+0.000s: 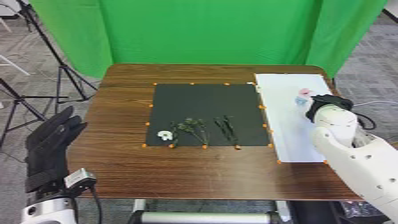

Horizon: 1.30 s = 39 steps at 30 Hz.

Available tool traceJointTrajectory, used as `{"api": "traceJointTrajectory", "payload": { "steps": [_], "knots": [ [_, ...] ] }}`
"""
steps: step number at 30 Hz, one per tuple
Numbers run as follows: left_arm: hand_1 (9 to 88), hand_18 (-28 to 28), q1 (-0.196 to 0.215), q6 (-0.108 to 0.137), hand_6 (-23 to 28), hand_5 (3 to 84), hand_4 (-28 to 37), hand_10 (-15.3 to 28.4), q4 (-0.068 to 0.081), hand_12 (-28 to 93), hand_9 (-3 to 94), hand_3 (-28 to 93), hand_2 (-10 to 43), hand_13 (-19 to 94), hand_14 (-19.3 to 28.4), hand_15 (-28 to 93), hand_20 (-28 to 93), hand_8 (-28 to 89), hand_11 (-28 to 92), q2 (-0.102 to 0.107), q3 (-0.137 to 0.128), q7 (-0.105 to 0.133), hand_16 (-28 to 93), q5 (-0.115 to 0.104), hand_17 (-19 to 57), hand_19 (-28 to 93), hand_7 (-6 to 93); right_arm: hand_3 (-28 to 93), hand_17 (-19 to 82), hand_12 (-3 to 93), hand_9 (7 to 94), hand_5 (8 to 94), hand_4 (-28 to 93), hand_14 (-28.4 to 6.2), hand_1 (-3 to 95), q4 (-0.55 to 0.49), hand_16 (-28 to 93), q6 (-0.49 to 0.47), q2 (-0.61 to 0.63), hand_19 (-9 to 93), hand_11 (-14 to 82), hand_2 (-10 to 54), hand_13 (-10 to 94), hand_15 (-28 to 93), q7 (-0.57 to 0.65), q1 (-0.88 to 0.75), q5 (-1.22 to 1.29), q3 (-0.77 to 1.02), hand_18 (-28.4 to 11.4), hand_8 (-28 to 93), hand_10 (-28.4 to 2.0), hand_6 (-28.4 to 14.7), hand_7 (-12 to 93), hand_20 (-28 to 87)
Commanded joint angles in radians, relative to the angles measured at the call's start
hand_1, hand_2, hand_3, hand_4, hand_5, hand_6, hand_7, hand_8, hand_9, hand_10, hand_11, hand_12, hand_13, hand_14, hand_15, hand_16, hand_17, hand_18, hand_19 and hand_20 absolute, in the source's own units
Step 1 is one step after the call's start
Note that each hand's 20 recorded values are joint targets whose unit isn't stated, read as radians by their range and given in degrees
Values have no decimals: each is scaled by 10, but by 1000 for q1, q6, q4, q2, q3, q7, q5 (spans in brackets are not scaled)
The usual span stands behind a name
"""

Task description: Arrange flowers

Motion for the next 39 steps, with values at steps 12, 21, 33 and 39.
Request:
{"api": "traceJointTrajectory", "payload": {
  "steps": [12,21,33,39],
  "knots": [
    [268,231,3,14,123,428,-181,207,-5,74,348,819,24,255,279,679,173,-106,417,19,13,16,-184,-21,-81,568,165,750,259,382,851,749,-282,-99,611,22,280,216,62,833,198,-95,730,845,19,19,-113,-108,-264,81,-93,-25,314,287],
    [269,231,4,14,123,428,-180,207,-5,74,348,818,25,255,279,678,172,-106,417,14,11,11,-184,-18,-81,567,164,759,271,388,863,764,-282,-90,611,-19,285,301,67,843,198,-95,741,847,-16,43,-151,-126,-262,80,-90,-26,320,286],
    [268,231,27,13,123,428,-181,207,0,74,347,818,25,255,278,678,172,-106,418,0,-15,14,-184,-26,-81,567,164,766,269,398,864,761,-283,-83,602,-176,295,481,45,842,198,-95,743,843,-240,160,-190,-282,-254,79,-85,-20,327,281],
    [266,231,38,22,123,429,-182,207,0,75,349,816,26,257,279,679,173,-106,422,-3,-30,22,-184,-34,-81,568,165,768,265,400,861,752,-283,-77,595,-185,303,540,-22,836,199,-95,741,840,-331,287,-211,-452,-247,65,-80,-13,347,279]
  ]
}}
